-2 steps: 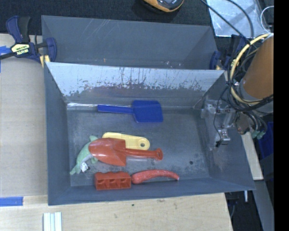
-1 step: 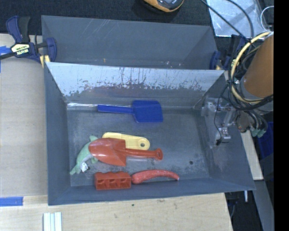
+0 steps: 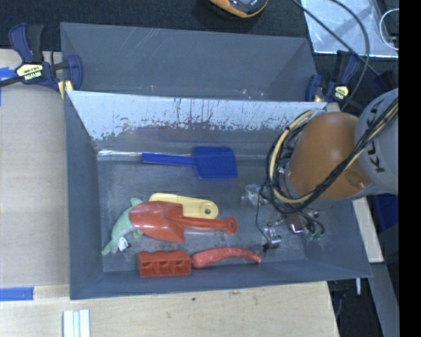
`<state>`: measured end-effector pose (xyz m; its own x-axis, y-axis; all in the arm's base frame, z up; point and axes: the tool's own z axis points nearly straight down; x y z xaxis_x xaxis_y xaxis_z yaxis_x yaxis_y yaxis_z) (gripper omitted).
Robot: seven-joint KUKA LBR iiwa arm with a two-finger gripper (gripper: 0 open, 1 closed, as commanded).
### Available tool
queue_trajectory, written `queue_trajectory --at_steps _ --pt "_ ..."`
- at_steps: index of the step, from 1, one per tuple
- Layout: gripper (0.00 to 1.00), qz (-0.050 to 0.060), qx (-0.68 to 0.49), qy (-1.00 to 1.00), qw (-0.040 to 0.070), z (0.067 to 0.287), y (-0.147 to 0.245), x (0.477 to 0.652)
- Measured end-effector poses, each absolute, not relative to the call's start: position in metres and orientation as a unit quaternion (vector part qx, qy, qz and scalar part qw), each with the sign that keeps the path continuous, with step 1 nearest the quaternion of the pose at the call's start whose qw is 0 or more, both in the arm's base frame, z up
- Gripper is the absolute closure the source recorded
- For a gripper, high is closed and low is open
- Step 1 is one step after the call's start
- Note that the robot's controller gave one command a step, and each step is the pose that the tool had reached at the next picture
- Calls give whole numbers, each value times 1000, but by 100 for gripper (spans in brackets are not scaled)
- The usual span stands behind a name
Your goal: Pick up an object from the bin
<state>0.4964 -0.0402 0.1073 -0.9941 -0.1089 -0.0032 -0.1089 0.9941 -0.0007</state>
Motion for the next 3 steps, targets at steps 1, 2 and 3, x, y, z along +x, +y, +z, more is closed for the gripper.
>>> queue_trajectory --at_steps 1,2,3 --pt "0 -1 -139 990 10 165 -7 601" --pt "0 0 -39 999 3 109 31 515" --pt "0 -1 -120 993 11 70 66 525"
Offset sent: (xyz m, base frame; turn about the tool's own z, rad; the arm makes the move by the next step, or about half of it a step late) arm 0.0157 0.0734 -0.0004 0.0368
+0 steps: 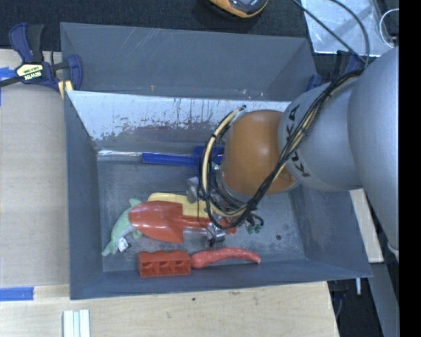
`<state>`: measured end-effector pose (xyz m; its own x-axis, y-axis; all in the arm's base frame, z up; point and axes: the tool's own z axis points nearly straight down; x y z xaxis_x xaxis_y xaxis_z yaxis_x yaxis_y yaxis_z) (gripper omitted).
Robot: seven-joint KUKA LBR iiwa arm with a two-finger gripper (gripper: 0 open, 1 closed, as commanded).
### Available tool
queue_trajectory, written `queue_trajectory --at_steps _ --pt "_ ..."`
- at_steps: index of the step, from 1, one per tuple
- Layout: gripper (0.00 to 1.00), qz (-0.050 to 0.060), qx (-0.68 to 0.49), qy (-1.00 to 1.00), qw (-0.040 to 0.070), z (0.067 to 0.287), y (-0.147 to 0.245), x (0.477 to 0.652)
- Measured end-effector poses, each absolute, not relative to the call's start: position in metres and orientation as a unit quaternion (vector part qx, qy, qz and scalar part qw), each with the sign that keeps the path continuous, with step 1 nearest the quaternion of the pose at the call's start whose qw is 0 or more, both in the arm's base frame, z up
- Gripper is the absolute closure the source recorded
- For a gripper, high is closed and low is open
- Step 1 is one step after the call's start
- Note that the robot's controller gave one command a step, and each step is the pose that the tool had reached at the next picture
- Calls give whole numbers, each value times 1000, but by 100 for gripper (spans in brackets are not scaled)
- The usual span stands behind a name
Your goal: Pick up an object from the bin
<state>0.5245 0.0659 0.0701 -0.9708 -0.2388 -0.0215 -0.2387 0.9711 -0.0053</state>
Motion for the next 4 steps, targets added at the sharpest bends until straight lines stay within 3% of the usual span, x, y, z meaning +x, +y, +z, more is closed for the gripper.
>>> queue_trajectory --at_steps 1,3,4 --pt "100 0 -9 1000 4 72 68 533" --pt "100 0 -10 1000 3 75 68 532" --pt "100 0 -9 1000 1 91 67 531"
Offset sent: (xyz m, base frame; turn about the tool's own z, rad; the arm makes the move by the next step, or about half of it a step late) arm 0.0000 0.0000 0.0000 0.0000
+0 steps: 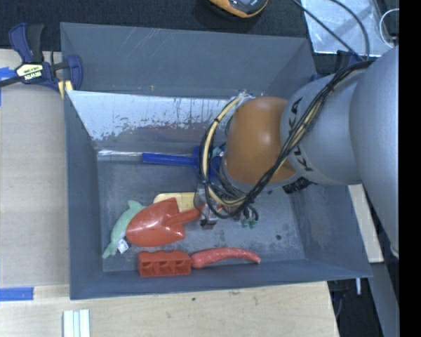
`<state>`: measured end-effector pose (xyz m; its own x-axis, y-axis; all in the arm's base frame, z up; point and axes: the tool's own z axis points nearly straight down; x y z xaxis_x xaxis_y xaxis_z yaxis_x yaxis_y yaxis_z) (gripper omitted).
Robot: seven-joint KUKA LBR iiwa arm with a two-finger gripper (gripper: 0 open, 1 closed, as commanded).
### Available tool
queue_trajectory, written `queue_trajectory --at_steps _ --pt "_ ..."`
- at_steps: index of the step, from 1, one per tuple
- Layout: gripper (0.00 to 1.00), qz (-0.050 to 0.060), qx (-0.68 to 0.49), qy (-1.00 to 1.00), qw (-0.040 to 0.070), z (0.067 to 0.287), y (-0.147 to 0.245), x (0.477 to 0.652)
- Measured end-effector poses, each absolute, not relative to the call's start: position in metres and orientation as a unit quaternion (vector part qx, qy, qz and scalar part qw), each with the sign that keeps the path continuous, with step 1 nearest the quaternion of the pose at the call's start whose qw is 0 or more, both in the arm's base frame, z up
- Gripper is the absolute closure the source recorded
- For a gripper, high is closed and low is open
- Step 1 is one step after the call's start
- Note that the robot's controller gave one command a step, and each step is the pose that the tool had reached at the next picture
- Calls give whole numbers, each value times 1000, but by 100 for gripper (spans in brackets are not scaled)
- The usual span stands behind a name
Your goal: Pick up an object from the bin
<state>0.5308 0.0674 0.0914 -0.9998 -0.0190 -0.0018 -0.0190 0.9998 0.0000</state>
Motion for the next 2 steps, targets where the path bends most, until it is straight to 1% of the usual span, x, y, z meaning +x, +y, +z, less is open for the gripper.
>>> queue_trajectory --at_steps 1,2 --pt "100 0 -10 1000 0 112 67 531" --pt "100 0 -10 1000 2 133 67 532"
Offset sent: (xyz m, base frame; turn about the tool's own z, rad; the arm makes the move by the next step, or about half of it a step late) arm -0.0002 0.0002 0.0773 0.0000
